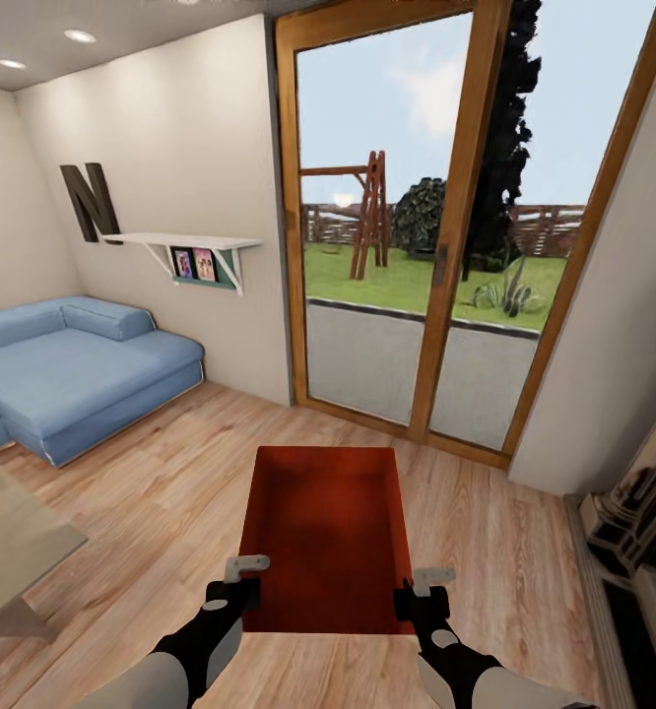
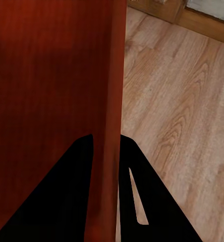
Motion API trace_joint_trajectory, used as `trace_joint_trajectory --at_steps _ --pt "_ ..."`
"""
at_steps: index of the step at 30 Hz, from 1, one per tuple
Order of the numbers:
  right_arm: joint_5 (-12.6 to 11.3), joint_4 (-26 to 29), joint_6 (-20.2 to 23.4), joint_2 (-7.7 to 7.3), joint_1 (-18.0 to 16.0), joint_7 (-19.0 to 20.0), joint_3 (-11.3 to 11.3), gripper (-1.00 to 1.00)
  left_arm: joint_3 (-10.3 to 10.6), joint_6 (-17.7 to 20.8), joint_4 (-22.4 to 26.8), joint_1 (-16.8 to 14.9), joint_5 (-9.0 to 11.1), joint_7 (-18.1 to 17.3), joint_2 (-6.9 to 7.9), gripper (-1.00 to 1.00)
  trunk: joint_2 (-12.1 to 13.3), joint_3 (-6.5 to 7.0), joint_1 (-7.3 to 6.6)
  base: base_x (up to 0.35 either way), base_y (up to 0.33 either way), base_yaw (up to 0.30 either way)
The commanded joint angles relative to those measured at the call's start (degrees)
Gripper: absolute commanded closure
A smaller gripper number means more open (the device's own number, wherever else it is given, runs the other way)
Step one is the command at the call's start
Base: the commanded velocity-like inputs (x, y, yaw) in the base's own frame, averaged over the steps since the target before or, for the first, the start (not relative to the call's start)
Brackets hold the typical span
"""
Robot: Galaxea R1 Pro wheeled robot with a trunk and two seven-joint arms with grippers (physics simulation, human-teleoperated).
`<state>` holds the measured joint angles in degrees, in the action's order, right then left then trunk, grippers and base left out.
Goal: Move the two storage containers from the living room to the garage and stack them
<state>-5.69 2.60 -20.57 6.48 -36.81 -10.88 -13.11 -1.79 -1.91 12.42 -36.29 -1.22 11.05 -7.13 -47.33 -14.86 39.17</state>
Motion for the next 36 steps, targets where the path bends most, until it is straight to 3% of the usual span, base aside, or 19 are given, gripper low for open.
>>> trace_joint_trajectory --at_steps 1,36 --pt "0.06 0.13 -0.17 0.03 -0.09 -0.11 2.65 1.00 -0.41 -0.20 -0.12 -0.01 -0.45 1.43 0.01 1.00 -0.05 0.02 0.01 0.000 0.000 0.000" --pt "0.02 0.13 -0.17 -0.06 -0.10 -0.11 2.65 1.00 -0.42 -0.20 -0.07 -0.01 -0.37 1.43 -0.09 1.00 -0.05 3.27 0.01 0.000 0.000 0.000"
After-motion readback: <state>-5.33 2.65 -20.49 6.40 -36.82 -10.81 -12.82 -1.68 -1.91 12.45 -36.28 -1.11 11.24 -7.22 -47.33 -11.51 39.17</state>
